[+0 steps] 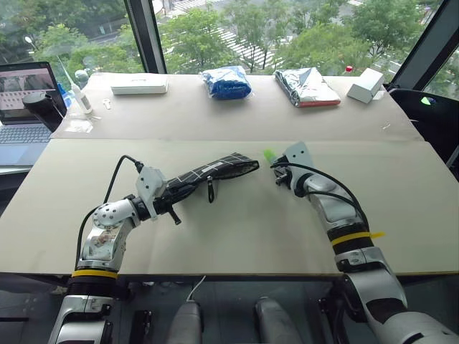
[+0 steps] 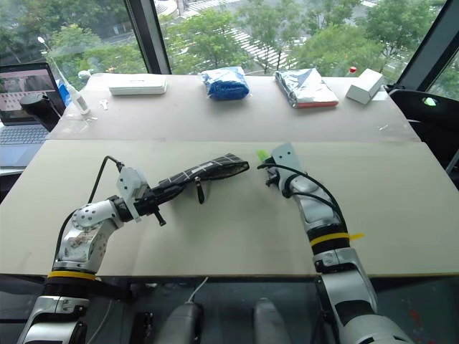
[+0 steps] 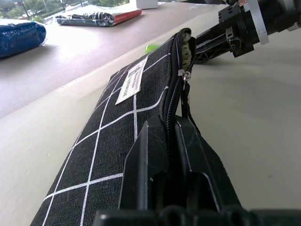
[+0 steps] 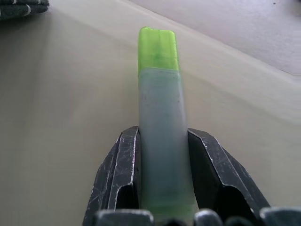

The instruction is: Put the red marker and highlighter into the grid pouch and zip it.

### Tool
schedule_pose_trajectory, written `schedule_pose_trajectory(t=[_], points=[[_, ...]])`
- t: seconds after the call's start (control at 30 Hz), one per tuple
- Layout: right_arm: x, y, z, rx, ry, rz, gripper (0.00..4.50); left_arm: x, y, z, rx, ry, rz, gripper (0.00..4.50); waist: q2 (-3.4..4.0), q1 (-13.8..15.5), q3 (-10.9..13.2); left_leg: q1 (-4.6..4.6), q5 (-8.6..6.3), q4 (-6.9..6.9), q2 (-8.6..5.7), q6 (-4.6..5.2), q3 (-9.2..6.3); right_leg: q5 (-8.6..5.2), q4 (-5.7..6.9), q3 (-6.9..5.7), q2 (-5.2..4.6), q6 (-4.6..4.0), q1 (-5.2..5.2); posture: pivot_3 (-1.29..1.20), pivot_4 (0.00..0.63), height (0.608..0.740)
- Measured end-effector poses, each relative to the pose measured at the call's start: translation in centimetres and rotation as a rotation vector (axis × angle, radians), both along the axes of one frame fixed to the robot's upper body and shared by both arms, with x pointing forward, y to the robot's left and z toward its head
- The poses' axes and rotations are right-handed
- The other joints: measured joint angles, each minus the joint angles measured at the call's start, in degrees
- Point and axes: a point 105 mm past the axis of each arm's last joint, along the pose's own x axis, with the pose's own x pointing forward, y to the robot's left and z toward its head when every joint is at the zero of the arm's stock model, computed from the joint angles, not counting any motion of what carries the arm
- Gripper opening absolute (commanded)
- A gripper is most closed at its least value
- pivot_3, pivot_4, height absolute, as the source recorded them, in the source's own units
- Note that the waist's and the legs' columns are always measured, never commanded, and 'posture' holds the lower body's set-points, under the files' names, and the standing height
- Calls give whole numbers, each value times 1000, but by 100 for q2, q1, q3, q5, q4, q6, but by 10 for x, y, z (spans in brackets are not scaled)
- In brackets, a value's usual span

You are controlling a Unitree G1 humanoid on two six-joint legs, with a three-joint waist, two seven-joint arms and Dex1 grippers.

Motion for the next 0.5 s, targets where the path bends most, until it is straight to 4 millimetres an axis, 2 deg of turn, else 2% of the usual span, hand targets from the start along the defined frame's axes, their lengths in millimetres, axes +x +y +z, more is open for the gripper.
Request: schedule_pose_trajectory(t=[0.13,0.17,0.2,0.23,0.3,0.4,0.5], points=[[-13,-3,47,-97,-189,194,1047,0,-1,1,1,-1,-4,0,8,-15,6,-4,-1,-4,0,0,0,-2,-4,0,0,3,-2,0,150,740],[-26,-2,63,-180,-256,302,1047,0,-1,0,2,1,-5,0,8,-10,6,-3,-2,-3,1,2,0,-3,-7,-1,0,5,-2,0,150,740],[-33,-1,67,-214,-277,349,1047,0,-1,0,2,2,-5,0,7,-13,5,-2,-2,-4,2,3,0,-4,-8,-1,0,6,1,0,150,740],[-45,0,69,-277,-287,431,1047,0,-2,0,3,3,-9,0,7,-12,5,-2,-3,-3,1,3,0,-5,-9,-1,0,7,2,0,150,740],[-65,-1,57,-362,-244,562,1047,-1,-2,-1,5,5,-13,0,5,-6,6,-2,-3,-1,1,4,1,-6,-11,-1,0,11,5,0,150,740],[-80,-1,39,-400,-160,658,1047,-1,-4,-2,5,9,-21,0,5,-14,7,-1,-3,2,1,4,3,-8,-9,3,0,13,4,0,150,740],[-87,2,37,-413,-149,698,1047,-3,-9,-4,5,17,-43,0,5,-35,7,0,-3,1,1,4,3,-7,-8,3,1,11,2,0,150,740]])
